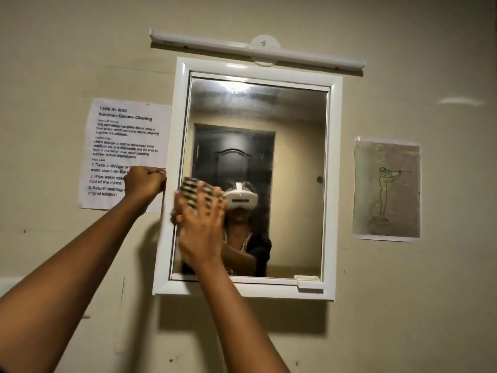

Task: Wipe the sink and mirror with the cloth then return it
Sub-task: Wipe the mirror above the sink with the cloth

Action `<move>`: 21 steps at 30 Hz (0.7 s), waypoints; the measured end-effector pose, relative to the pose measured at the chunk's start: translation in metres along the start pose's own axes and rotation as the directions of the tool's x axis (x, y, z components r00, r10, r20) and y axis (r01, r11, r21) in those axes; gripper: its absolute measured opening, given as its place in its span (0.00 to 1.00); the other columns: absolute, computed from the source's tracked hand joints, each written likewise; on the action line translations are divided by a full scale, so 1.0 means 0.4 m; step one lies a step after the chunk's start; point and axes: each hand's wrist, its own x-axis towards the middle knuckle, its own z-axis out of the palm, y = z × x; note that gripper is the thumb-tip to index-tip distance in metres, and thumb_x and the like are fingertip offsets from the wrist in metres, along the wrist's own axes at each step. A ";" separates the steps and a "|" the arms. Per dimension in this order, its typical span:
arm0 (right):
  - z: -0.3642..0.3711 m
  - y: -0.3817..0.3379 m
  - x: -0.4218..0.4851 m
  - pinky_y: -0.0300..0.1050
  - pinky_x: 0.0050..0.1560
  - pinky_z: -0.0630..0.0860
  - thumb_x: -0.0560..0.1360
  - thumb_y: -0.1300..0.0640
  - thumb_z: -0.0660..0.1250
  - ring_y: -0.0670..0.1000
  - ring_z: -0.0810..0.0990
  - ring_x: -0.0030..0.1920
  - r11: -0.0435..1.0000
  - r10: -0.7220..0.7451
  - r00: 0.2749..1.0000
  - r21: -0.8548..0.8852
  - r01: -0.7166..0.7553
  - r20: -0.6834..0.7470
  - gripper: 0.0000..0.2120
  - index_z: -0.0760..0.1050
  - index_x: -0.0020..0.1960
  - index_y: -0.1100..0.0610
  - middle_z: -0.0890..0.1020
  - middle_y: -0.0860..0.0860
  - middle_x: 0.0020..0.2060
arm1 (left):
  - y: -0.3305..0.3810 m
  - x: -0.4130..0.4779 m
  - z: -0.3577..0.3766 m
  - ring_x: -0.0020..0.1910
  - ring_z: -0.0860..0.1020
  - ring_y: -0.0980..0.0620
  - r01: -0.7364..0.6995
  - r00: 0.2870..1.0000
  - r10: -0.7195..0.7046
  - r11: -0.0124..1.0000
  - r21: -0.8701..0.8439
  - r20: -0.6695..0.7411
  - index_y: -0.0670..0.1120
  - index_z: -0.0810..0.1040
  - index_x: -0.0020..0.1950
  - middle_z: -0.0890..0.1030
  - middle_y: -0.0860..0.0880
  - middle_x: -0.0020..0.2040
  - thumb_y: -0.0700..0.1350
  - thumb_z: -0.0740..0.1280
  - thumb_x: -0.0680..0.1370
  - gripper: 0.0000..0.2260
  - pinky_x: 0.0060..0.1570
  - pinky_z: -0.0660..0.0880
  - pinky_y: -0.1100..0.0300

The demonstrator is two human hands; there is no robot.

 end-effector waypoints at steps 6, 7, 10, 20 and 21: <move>0.013 -0.002 -0.026 0.63 0.74 0.44 0.75 0.55 0.61 0.61 0.41 0.76 0.967 -0.222 0.953 -0.077 0.241 0.207 0.27 0.61 0.72 0.43 0.50 0.53 0.77 | -0.007 -0.014 0.008 0.53 0.81 0.43 -0.028 0.999 0.029 0.999 0.015 -0.035 0.37 0.83 0.46 0.83 0.38 0.51 0.40 0.70 0.71 0.08 0.58 0.77 0.46; -0.002 0.029 -0.045 0.62 0.74 0.44 0.75 0.55 0.59 0.61 0.42 0.76 0.951 -0.263 0.934 -0.101 0.294 0.240 0.27 0.60 0.73 0.42 0.50 0.52 0.77 | -0.009 -0.017 0.011 0.54 0.81 0.43 -0.040 0.999 0.041 0.999 0.027 -0.032 0.36 0.82 0.51 0.83 0.38 0.53 0.40 0.71 0.70 0.12 0.59 0.77 0.46; -0.050 0.161 -0.117 0.61 0.75 0.45 0.74 0.57 0.57 0.59 0.44 0.76 0.910 -0.329 0.911 -0.176 0.377 0.250 0.30 0.57 0.73 0.39 0.53 0.50 0.77 | -0.008 -0.035 0.017 0.56 0.81 0.42 -0.096 0.994 0.101 0.984 0.147 -0.029 0.37 0.80 0.59 0.82 0.38 0.56 0.42 0.72 0.71 0.18 0.60 0.76 0.52; -0.251 0.503 -0.256 0.60 0.74 0.45 0.75 0.65 0.57 0.65 0.48 0.75 0.855 0.489 0.858 -0.107 -0.507 -0.159 0.33 0.53 0.75 0.44 0.51 0.58 0.77 | -0.037 -0.044 0.013 0.58 0.80 0.43 -0.161 0.985 0.172 0.945 0.286 -0.015 0.36 0.79 0.60 0.83 0.37 0.56 0.41 0.72 0.72 0.17 0.64 0.73 0.51; -0.231 0.497 -0.272 0.59 0.74 0.45 0.74 0.67 0.59 0.65 0.48 0.75 0.844 0.511 0.842 -0.084 -0.529 -0.172 0.35 0.52 0.75 0.45 0.50 0.58 0.77 | -0.037 -0.044 0.013 0.58 0.80 0.43 -0.159 0.985 0.172 0.942 0.296 -0.018 0.36 0.79 0.59 0.83 0.37 0.56 0.41 0.72 0.72 0.17 0.64 0.73 0.51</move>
